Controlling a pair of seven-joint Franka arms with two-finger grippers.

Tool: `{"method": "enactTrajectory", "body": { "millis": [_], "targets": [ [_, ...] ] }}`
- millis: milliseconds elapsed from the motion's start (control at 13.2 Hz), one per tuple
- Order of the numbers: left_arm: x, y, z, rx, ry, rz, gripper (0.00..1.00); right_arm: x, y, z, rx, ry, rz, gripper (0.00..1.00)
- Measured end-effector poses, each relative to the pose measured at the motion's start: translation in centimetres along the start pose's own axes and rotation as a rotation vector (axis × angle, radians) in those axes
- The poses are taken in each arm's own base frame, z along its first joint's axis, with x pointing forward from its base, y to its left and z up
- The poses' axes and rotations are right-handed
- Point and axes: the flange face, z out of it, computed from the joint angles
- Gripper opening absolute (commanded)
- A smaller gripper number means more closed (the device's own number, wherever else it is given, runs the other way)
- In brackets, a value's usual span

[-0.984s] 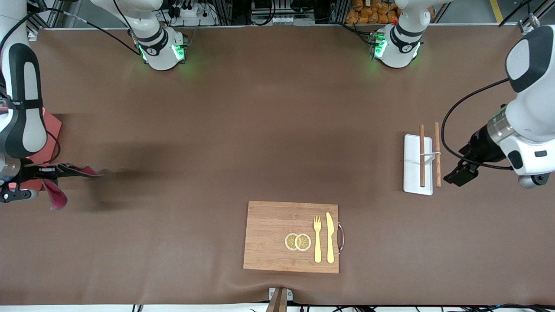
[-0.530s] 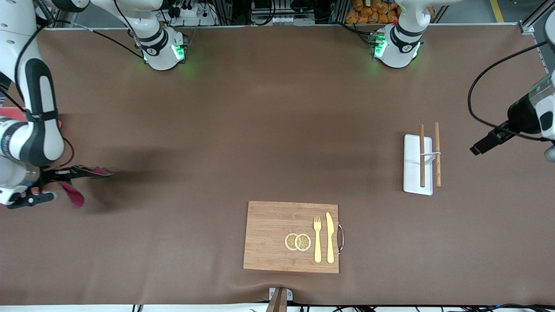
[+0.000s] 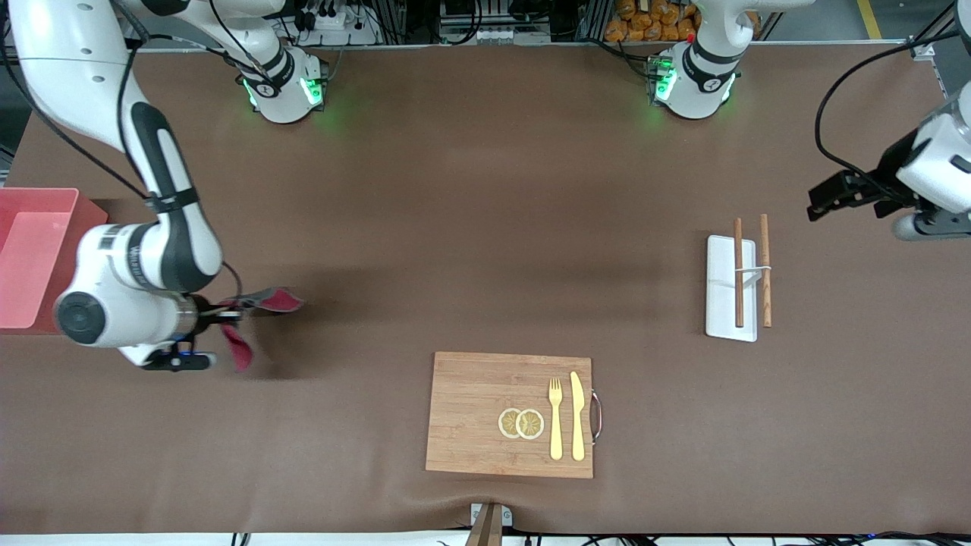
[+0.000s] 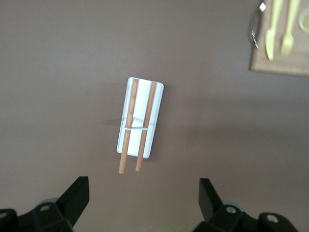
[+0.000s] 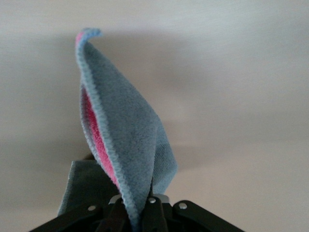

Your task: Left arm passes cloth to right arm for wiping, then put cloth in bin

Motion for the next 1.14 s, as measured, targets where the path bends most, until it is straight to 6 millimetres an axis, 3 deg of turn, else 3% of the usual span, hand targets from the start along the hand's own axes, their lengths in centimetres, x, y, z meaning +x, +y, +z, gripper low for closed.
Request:
{"method": "enactTrajectory", "body": {
  "millis": [227, 303, 454, 681, 833, 984, 1135],
  "targets": [
    [-1.0, 1.2, -1.1, 0.001, 0.001, 0.102, 1.0, -1.6, -8.8, 0.4, 0.058, -0.02, 0.127, 0.0],
    [-1.4, 1.5, -1.5, 0.001, -0.002, 0.112, 1.0, -2.1, -10.6, 0.4, 0.062, -0.024, 0.146, 0.0],
    [-1.8, 2.0, -1.9, 0.001, -0.005, 0.127, 1.0, -2.3, -11.3, 0.4, 0.065, -0.026, 0.16, 0.0],
    [-2.0, 2.3, -1.7, 0.002, -0.022, 0.141, 1.0, -1.9, -9.3, -0.5, 0.072, -0.021, 0.153, 0.0],
    [-2.1, 2.2, -1.7, 0.002, -0.03, 0.14, 1.0, -1.7, -6.2, -2.3, 0.075, -0.033, 0.068, 0.0],
    [-2.1, 2.0, -1.7, 0.002, -0.031, 0.135, 1.0, -1.8, -1.3, -5.1, 0.072, -0.047, -0.041, 0.0],
    [-2.0, 1.8, -1.8, 0.002, -0.029, 0.131, 1.0, -2.0, 5.0, -8.4, 0.062, -0.057, -0.143, 0.0]
  ]
}}
